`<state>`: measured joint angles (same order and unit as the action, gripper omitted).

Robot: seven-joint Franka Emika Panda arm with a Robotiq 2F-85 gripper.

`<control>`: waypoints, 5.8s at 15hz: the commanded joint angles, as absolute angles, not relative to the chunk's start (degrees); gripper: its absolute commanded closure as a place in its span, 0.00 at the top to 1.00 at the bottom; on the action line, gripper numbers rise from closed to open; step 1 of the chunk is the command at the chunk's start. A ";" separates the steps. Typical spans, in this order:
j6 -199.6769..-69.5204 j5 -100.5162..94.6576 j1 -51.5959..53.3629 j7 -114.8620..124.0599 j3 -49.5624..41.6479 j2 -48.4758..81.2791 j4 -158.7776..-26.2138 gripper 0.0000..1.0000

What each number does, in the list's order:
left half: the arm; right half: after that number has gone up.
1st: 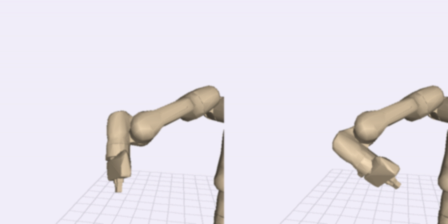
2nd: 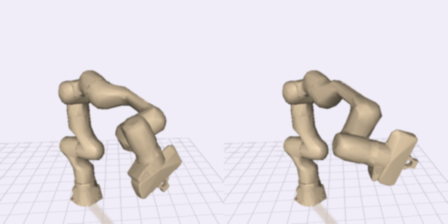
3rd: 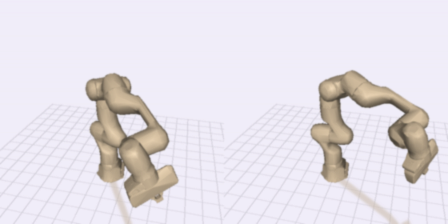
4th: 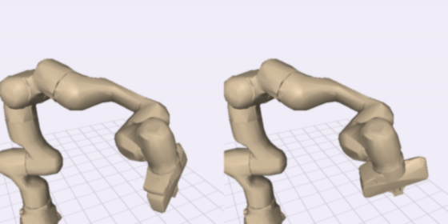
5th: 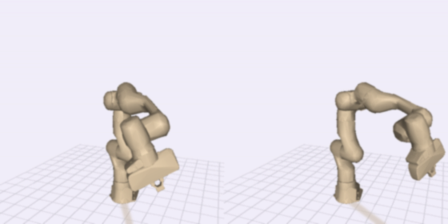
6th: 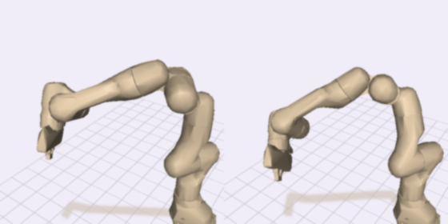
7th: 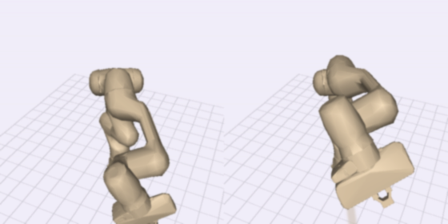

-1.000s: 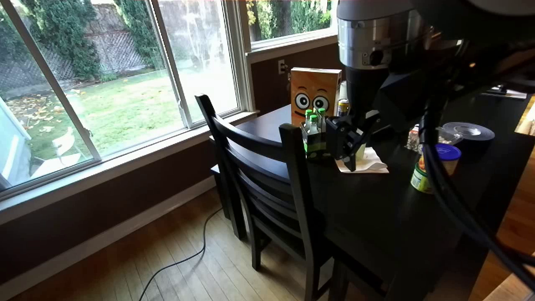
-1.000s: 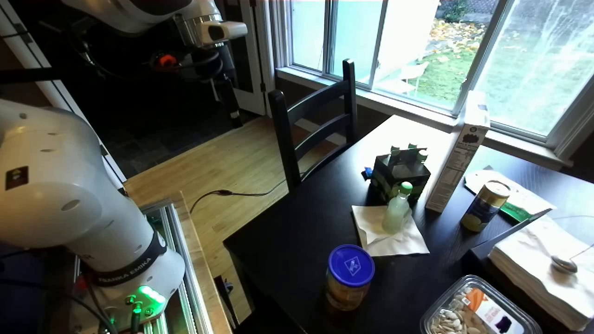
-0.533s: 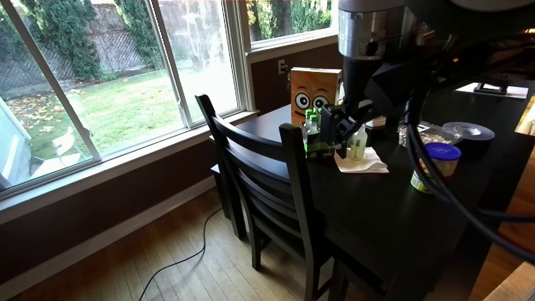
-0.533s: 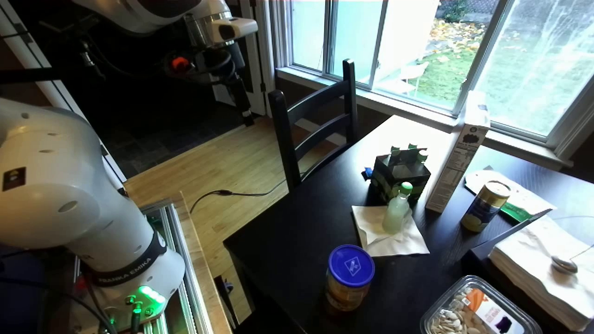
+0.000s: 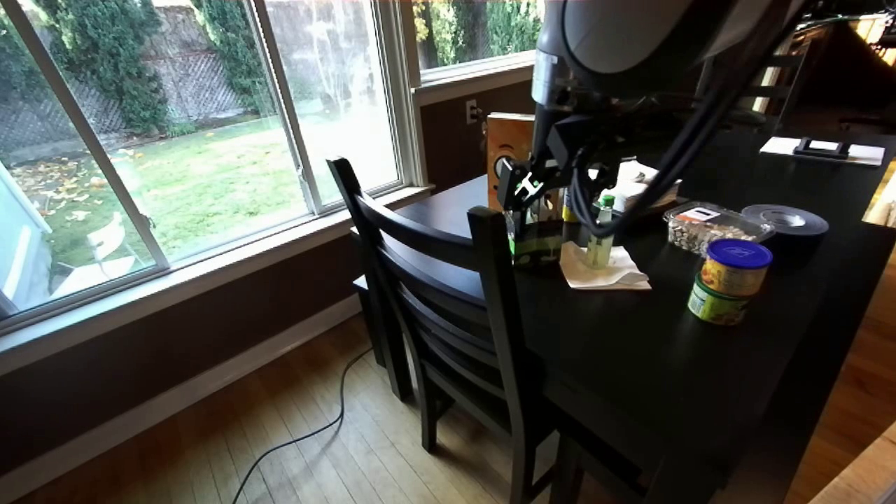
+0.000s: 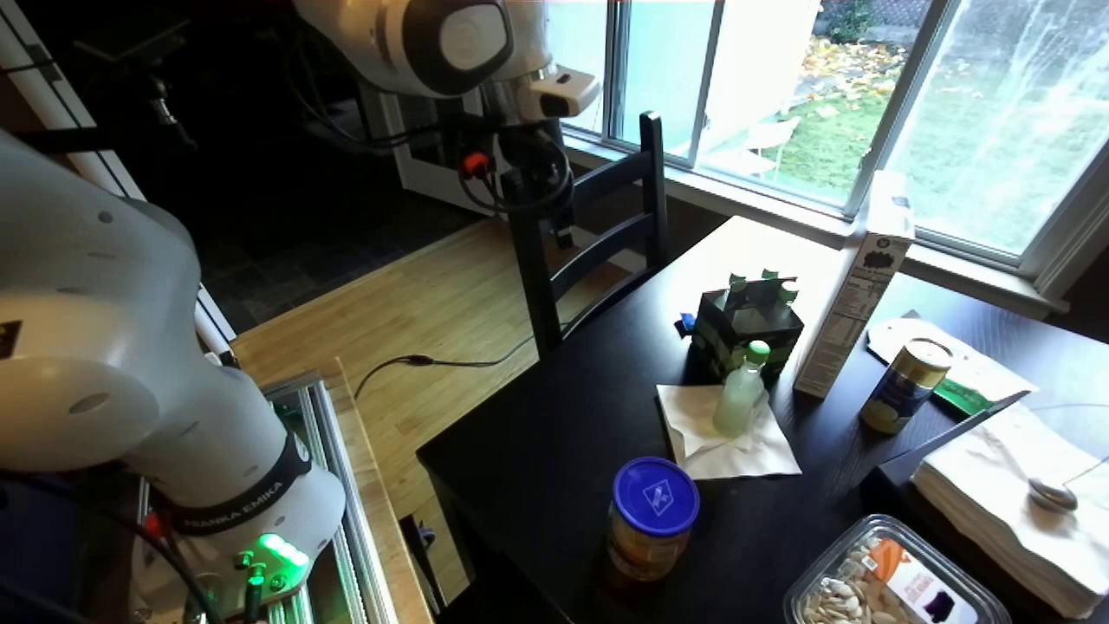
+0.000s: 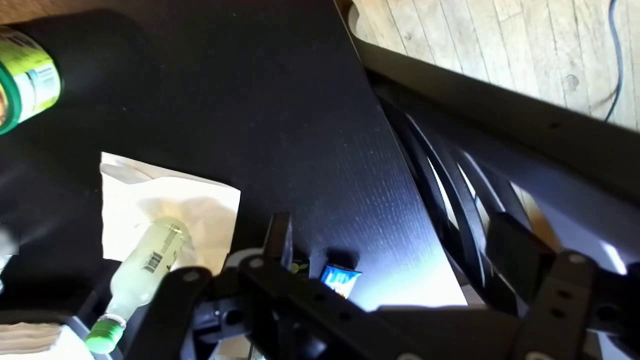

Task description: Move the blue packet to the right

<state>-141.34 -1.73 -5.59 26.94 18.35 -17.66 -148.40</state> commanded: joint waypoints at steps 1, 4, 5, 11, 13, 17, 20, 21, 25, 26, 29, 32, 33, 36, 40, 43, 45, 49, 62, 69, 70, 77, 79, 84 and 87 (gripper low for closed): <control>-143.65 -2.05 -8.97 31.43 18.77 -3.15 -137.01 1.00; -144.02 -5.62 -4.76 39.09 13.14 5.74 -129.42 1.00; -144.68 -5.48 -3.50 40.47 11.53 8.04 -127.24 1.00; -148.33 -0.73 2.52 38.41 5.42 12.29 -124.00 1.00; -148.65 -0.21 3.21 38.53 5.18 13.81 -122.63 1.00; -151.89 -2.70 4.16 41.31 3.50 16.39 -121.26 1.00; -154.62 -4.85 7.11 47.91 -1.44 23.37 -116.72 1.00; -154.76 -4.42 7.76 48.88 -2.68 25.33 -115.45 1.00; -157.33 -3.17 10.50 51.47 -7.08 33.17 -110.98 1.00; -157.75 -3.06 11.38 52.13 -7.95 34.80 -109.94 1.00; -158.52 -3.56 14.45 53.35 -10.50 38.67 -107.09 1.00; -157.75 -3.77 17.01 54.62 -12.62 41.17 -104.68 1.00; -158.24 -4.20 17.88 55.13 -13.66 41.92 -104.06 1.00; -157.75 -3.82 18.76 55.14 -14.56 43.42 -102.61 1.00; -157.37 -3.56 19.08 55.08 -14.87 45.19 -101.29 0.89; -157.15 -3.63 19.27 55.14 -15.26 45.86 -100.78 0.72; -157.05 -3.56 19.31 55.29 -15.57 46.38 -100.37 0.67; -155.99 -3.22 19.00 55.53 -15.31 47.07 -99.64 0.49; -155.91 -4.02 20.14 56.16 -16.44 47.07 -99.21 0.02; -155.11 -3.29 24.84 67.74 -20.91 45.55 -99.94 0.48; -154.42 -3.72 26.13 71.44 -22.35 45.81 -99.86 0.55; -154.59 -6.18 24.51 74.77 -20.87 44.61 -100.67 0.79; -154.59 -6.20 24.38 74.74 -20.82 44.61 -100.67 0.84; -156.15 -3.33 24.73 83.64 -20.76 45.30 -101.08 1.00; -159.98 -4.73 26.53 91.52 -23.02 46.20 -101.90 1.00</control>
